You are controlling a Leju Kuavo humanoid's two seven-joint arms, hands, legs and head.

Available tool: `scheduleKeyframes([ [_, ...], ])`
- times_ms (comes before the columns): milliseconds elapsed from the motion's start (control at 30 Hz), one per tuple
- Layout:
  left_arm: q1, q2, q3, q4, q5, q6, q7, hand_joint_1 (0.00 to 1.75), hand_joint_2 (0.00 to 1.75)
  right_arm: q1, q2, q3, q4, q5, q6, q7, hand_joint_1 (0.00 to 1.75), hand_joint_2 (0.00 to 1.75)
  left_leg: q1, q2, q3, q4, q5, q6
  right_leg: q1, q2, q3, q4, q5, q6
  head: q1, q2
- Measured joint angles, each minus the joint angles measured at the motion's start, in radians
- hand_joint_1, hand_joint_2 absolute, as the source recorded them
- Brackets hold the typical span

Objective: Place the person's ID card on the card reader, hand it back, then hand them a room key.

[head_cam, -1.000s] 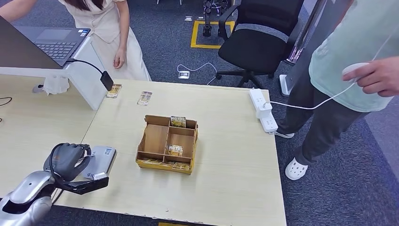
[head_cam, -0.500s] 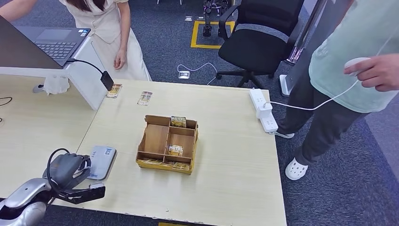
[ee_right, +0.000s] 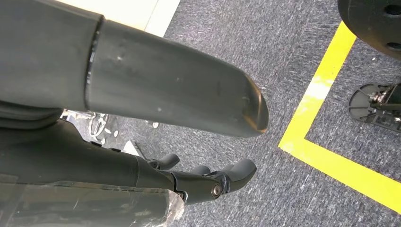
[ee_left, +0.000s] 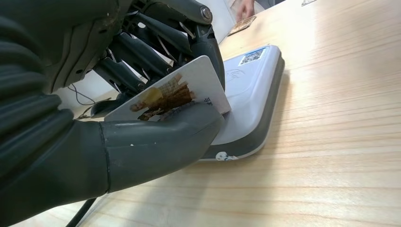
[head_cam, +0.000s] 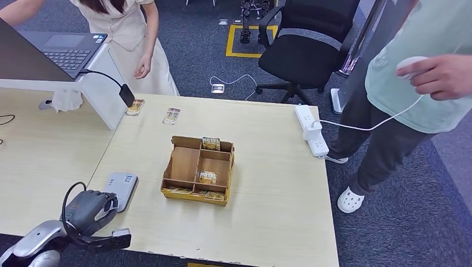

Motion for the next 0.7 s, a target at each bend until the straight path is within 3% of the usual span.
scheduleKeyframes([
  [300,0.000,-0.010,-0.027,-0.003,-0.011,0.033,0.000,1.75,1.75,-0.001,0.000,-0.010,0.000,0.000,0.006,0.000,0.00,0.00,0.000,0.000,0.000,0.000,0.000,0.000,0.000,0.000,0.000,0.000,0.000,0.000,0.000,0.000],
  [400,-0.012,-0.018,-0.028,-0.002,-0.017,0.099,-0.007,1.75,1.75,0.000,0.000,-0.010,0.000,0.000,0.005,-0.001,0.00,0.00,0.000,-0.001,0.001,0.000,0.000,0.000,0.000,-0.001,0.000,0.000,0.000,0.000,0.000,0.000],
  [533,-0.102,-0.050,-0.023,0.006,-0.028,0.219,-0.020,1.75,1.75,-0.001,0.000,-0.003,0.000,0.000,-0.006,-0.006,0.00,0.00,0.000,-0.004,-0.001,0.001,0.001,0.002,0.000,-0.005,0.000,0.000,0.000,0.000,0.000,0.000],
  [700,-0.276,-0.087,-0.017,0.046,-0.085,0.323,0.015,1.75,1.75,-0.007,-0.006,0.015,0.016,0.000,-0.047,-0.010,0.00,0.00,0.001,-0.005,-0.002,0.002,0.003,0.004,0.000,-0.006,0.000,0.000,0.002,0.001,0.000,0.000],
])
